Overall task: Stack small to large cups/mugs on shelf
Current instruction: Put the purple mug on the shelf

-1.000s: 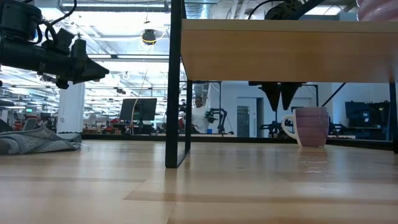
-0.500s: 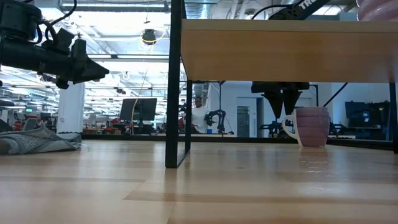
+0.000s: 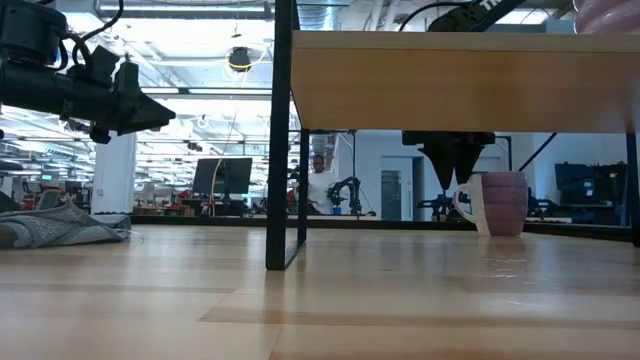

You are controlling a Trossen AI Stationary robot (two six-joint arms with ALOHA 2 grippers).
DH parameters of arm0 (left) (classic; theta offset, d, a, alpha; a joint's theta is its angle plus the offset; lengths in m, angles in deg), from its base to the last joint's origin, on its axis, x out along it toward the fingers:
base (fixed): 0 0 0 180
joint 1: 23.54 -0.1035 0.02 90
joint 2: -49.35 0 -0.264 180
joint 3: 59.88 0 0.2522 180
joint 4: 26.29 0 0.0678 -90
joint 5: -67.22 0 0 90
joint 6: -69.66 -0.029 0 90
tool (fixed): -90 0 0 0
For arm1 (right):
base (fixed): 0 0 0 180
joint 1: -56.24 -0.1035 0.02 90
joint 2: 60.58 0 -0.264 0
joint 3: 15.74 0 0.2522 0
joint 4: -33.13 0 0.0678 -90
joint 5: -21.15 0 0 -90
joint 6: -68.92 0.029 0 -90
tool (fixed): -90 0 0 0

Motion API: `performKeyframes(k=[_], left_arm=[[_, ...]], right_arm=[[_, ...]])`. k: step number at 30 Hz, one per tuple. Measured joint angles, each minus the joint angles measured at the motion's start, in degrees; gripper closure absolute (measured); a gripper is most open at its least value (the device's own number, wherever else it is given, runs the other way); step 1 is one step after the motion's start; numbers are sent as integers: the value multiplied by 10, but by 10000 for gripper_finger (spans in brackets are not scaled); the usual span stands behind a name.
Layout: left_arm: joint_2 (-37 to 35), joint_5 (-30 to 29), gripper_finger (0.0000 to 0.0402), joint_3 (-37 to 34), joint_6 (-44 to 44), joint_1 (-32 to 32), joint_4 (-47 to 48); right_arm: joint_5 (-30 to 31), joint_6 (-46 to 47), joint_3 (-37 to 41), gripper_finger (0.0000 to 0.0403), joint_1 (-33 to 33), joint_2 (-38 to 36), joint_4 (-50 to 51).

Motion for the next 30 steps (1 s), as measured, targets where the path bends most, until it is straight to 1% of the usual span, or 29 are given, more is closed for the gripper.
performKeyframes(k=[12,19,23,30], left_arm=[[0,0,280,0,0,0,0],[0,0,280,0,0,0,0],[0,0,280,0,0,0,0],[0,0,280,0,0,0,0]], right_arm=[[-2,-1,0,159,-64,0,54],[-3,0,0,159,-96,0,64],[-14,5,0,159,-111,0,75],[-12,30,0,159,-125,0,114]])
